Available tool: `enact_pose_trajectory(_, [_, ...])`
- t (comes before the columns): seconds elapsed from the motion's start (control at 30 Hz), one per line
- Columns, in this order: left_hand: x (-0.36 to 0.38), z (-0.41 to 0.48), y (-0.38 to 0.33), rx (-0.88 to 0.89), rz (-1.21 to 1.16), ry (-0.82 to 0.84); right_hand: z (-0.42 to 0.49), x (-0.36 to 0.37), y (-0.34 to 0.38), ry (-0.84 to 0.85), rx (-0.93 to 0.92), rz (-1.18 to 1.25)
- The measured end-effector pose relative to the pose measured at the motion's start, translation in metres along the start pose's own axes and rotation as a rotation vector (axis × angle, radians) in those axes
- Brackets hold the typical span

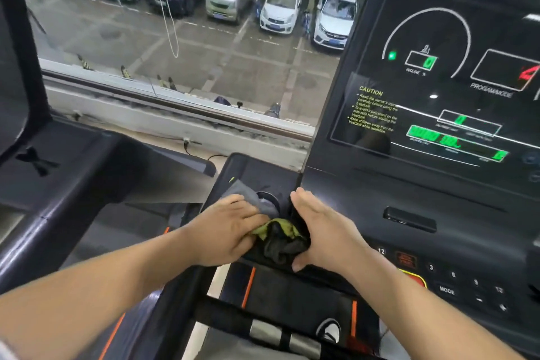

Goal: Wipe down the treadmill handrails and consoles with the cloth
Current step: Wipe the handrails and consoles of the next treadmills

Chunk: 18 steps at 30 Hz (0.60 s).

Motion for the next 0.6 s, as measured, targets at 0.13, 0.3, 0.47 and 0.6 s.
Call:
enact_pose_trajectory(0.13, [0.005,0.034,-0.024,-0.507,-0.252,-0.061,0.005,-0.023,-0.023,0.155,0.013,0.100])
enact_pose_trajectory(0.3, [0.021,0.052,-0.048,-0.762,-0.097,-0.091,0.014,-0.035,-0.038,0.245,0.012,0.174])
enact_pose_trajectory(0.47, [0.011,0.008,-0.017,-0.171,-0.250,-0.082,0.011,-0.024,-0.036,0.202,0.058,0.181])
enact_pose_trajectory(0.6, [0.006,0.001,0.003,-0.023,-0.230,0.024,0.002,-0.008,-0.013,0.168,0.107,0.045])
Point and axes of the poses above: each hand's wrist, its own z-axis towards the middle knuckle, its own x-axis out of the palm, y = z × x, the point moved 4 cm from there along z, towards the middle knuckle, and after that the axes turned 7 degrees about z, right-handed, at the moved point
